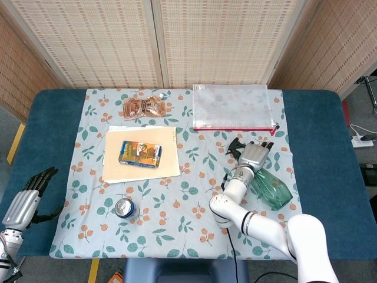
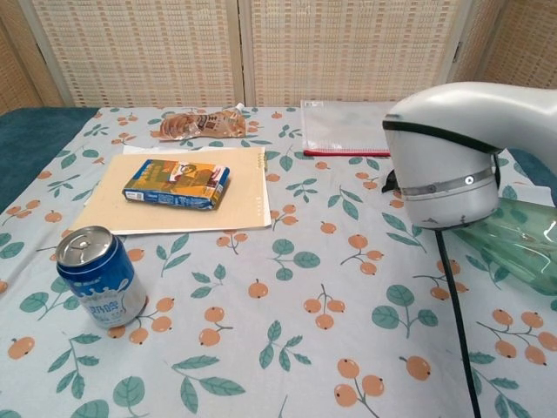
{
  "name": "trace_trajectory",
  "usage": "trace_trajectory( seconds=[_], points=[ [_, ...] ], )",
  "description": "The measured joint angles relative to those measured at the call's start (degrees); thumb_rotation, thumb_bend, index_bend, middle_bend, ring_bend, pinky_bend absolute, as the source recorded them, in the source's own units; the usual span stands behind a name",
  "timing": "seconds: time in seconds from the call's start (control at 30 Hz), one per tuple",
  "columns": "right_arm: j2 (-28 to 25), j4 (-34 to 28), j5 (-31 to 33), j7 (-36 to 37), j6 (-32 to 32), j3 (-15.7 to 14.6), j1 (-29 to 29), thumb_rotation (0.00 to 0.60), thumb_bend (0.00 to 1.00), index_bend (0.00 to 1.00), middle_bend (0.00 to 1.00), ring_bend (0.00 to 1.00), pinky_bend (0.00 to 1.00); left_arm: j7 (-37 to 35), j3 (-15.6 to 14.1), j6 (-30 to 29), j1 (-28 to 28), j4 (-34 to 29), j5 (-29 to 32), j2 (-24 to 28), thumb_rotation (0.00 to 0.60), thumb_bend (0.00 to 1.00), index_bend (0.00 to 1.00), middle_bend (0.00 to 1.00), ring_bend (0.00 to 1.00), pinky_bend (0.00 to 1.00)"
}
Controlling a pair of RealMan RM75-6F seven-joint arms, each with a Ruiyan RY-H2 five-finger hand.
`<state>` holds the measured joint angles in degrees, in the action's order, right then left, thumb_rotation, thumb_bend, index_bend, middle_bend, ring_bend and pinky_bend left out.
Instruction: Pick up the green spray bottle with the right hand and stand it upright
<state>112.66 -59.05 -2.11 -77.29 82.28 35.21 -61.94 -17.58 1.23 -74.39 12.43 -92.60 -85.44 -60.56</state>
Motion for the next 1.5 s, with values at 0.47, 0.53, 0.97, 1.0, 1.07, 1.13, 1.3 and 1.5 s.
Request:
trace_trajectory(
  seconds=[0.47,0.53,0.97,1.0,1.07,1.13,1.3,1.5],
  points=[
    [4.44,8.72,-2.11,-0.37,-5.44,0.07,1.06,0.6,0.0,0.29,0.37,0.09,0.0,0.41,-0.12,0.22,0.11,0.14,0.05,-0.13,0.6,0.25,0.0,0.0,0.0,0.0],
    [4.71,9.11,-2.86,-0.06,-5.84,0.03,1.16,0.6,0.0,0.34,0.37,0.12,0.0,0.45,-0.13,0.29,0.13,0.11,0.08,-0.1,0.6,0.25,0.0,0.0,0.0,0.0],
    [6.02,10.4,-8.0,2.61,-6.46,0.13,2.53,0.6,0.0,0.5,0.46,0.25,0.0,0.22,-0.13,0.26,0.16,0.1,0.05,-0.08,0.6,0.25,0.0,0.0,0.0,0.0],
    [6.07,10.39,-8.2,2.68,-6.48,0.18,2.6,0.6,0.0,0.52,0.47,0.25,0.0,0.18,-0.12,0.26,0.17,0.09,0.07,-0.07,0.6,0.25,0.0,0.0,0.0,0.0],
    [6.24,10.41,-8.74,2.9,-6.55,0.25,2.76,0.6,0.0,0.54,0.48,0.25,0.01,0.17,-0.11,0.28,0.18,0.06,0.08,-0.04,0.6,0.25,0.0,0.0,0.0,0.0],
    [6.41,10.54,-9.2,2.97,-6.6,0.24,2.88,0.6,0.0,0.57,0.5,0.27,0.02,0.17,-0.11,0.28,0.2,0.05,0.07,-0.03,0.6,0.25,0.0,0.0,0.0,0.0],
    [6.91,11.21,-10.78,3.66,-6.87,-0.01,3.24,0.6,0.0,0.63,0.55,0.32,0.07,0.13,-0.12,0.29,0.17,0.02,0.16,-0.02,0.6,0.25,0.0,0.0,0.0,0.0],
    [7.5,12.19,-12.7,4.64,-7.31,-0.38,3.83,0.6,0.0,0.68,0.6,0.36,0.1,0.14,-0.09,0.31,0.18,-0.04,0.23,-0.01,0.6,0.25,0.0,0.0,0.0,0.0]
  ],
)
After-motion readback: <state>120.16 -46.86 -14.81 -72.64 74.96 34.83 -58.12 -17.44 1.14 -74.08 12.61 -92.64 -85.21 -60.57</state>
